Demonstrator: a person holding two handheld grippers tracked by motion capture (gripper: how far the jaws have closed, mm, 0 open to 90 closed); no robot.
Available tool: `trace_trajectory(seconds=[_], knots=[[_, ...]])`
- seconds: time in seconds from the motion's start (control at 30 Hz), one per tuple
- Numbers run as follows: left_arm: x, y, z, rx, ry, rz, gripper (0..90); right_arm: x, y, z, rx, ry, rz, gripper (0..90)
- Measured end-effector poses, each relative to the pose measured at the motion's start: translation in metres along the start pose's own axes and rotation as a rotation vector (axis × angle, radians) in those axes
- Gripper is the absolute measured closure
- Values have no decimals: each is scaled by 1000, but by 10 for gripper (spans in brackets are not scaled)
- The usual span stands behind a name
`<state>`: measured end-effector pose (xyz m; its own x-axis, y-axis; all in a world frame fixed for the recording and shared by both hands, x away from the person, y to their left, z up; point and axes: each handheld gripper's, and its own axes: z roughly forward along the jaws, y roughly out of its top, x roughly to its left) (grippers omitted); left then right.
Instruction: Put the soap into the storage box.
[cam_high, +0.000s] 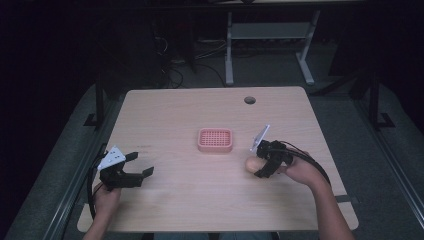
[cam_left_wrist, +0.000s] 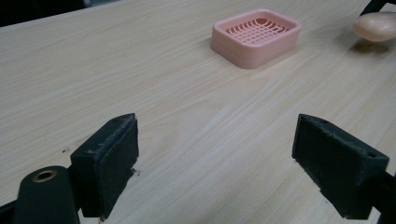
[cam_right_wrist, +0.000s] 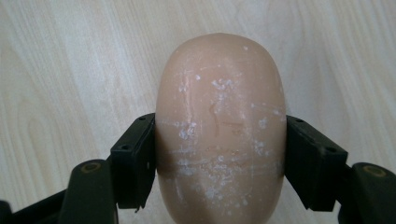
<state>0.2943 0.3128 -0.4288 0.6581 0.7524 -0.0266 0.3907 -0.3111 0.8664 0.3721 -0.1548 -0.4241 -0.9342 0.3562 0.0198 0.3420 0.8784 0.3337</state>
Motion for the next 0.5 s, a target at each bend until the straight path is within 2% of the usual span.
trace_trajectory(seconds=[0.33,0.5], knots=[[0,0,-1,-2,0,8,143,-5,1,0,-25,15,8,318],[0,0,-1,-1,1,9,143,-6,3,-1,-8,11,10,318]])
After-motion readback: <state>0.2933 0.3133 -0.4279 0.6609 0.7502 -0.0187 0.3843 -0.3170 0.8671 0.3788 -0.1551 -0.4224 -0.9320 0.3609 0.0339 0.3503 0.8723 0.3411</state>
